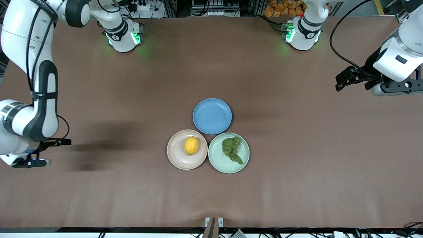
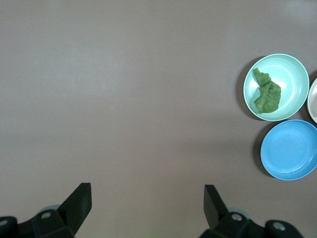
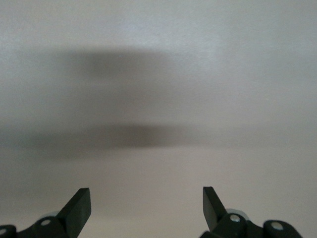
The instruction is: Place lemon and lettuce in plates
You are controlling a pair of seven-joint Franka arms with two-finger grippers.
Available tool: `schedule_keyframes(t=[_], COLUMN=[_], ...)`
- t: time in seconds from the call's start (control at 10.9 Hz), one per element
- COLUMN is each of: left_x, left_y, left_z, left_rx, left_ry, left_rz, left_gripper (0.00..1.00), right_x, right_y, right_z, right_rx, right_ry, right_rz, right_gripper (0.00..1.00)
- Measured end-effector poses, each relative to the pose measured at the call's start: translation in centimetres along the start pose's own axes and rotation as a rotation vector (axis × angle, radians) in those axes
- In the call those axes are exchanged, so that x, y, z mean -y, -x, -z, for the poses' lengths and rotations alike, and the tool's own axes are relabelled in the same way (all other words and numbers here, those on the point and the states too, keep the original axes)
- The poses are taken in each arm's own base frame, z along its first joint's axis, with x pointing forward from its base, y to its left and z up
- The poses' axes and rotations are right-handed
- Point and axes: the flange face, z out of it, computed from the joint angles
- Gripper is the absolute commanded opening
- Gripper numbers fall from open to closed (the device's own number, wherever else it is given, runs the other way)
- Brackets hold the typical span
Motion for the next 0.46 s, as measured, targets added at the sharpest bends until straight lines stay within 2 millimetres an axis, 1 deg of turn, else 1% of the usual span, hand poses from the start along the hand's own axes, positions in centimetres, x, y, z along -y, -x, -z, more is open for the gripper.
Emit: schedule_keyframes(t=[0.18, 0.46], left_x=[0.0, 0.1], left_y=[0.0, 0.0], left_z=[0.0, -0.4], left_rx=[0.001, 0.007], left_ry=[0.000, -0.002], left_rz=[0.000, 0.001], left_gripper=[1.00, 1.00], right_x=[-0.8, -0.9], right_y=[0.5, 0.9], right_z=[1.9, 5.6], right_rx=[-0.027, -0.084], right_ry=[0.001, -0.004], right_rz=[-0.004, -0.001], right_gripper=[1.00, 1.00])
